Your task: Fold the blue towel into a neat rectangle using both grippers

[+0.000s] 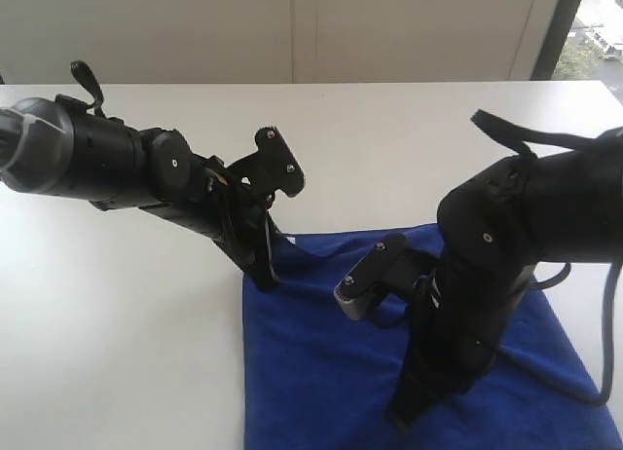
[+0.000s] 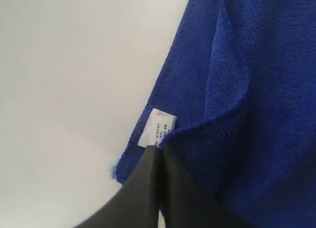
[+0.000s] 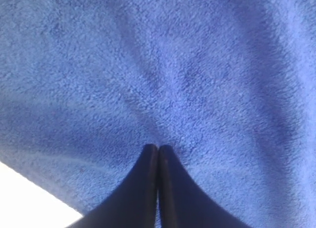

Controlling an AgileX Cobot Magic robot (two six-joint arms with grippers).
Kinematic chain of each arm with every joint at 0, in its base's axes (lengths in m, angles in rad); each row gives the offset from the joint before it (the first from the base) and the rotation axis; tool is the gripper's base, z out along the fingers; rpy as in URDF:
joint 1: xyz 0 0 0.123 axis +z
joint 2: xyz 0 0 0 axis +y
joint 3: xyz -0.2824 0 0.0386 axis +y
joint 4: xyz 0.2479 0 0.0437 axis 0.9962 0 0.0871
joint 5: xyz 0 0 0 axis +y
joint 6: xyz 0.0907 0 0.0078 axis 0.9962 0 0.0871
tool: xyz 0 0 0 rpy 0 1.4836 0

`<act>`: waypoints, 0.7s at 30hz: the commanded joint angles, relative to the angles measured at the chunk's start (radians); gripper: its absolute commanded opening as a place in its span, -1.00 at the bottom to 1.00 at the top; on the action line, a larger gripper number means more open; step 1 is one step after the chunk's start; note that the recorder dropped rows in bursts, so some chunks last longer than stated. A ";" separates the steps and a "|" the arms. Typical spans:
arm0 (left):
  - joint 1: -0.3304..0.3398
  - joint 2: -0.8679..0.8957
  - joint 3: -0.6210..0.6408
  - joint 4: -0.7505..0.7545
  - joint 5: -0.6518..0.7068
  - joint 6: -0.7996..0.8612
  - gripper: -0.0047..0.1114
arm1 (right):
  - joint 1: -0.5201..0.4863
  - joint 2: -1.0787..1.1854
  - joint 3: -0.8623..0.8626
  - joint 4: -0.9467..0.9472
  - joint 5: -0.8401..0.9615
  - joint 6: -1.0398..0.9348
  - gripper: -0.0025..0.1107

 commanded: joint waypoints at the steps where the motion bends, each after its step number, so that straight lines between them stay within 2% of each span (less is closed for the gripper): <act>1: 0.001 -0.002 0.001 -0.014 -0.026 -0.046 -0.92 | -0.001 -0.009 0.041 0.003 -0.028 0.005 -0.96; 8: 0.001 -0.002 0.001 -0.014 -0.074 -0.122 -0.92 | -0.001 -0.009 0.049 0.007 -0.028 0.005 -0.96; 12: 0.003 -0.002 0.001 -0.062 -0.072 -0.121 -0.92 | -0.001 -0.009 0.049 0.007 -0.028 0.005 -0.96; 17: 0.043 -0.002 0.001 -0.174 -0.060 -0.121 -0.92 | -0.001 -0.009 0.049 0.020 -0.026 0.005 -0.96; 21: 0.065 -0.002 0.001 -0.180 -0.029 -0.121 -0.92 | -0.001 -0.009 0.049 0.020 -0.026 0.005 -0.96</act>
